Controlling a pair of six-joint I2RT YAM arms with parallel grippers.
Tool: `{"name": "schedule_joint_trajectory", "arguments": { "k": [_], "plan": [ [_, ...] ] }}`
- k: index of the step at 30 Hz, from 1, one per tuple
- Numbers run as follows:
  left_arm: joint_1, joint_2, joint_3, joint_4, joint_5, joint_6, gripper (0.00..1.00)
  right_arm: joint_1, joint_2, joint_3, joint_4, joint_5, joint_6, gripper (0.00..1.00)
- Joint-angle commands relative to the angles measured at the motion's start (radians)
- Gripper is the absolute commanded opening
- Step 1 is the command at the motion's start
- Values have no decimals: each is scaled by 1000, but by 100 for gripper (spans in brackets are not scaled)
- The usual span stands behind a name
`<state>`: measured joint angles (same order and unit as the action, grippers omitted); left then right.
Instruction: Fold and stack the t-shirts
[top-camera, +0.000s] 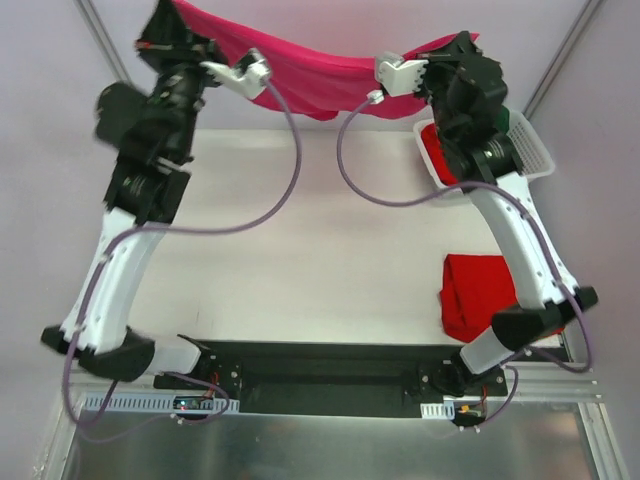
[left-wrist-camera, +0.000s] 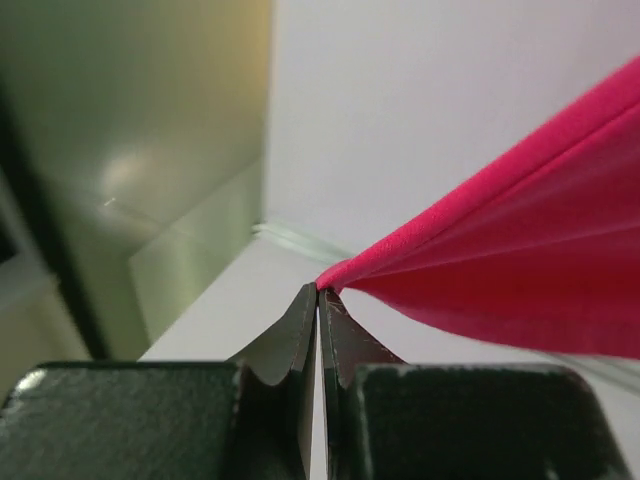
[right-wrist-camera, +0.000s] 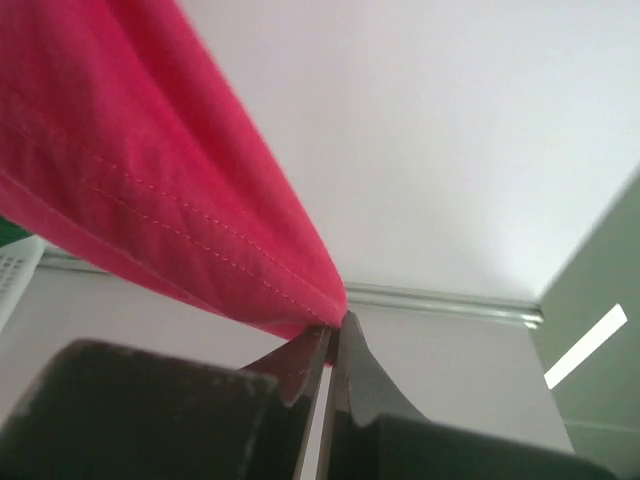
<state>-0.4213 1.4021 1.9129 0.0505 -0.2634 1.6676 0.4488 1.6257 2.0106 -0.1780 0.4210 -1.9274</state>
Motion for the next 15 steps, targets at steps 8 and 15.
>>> {"name": "schedule_joint_trajectory", "arguments": {
  "k": [8,15],
  "plan": [
    [-62,-425,-572,-647,-226,-443,0,71,-403,-499,-375,87,267,1],
    [-71,-342,-696,-1572,358,-955,99,79,-443,-532,-1173,-248,449,96]
  ]
}}
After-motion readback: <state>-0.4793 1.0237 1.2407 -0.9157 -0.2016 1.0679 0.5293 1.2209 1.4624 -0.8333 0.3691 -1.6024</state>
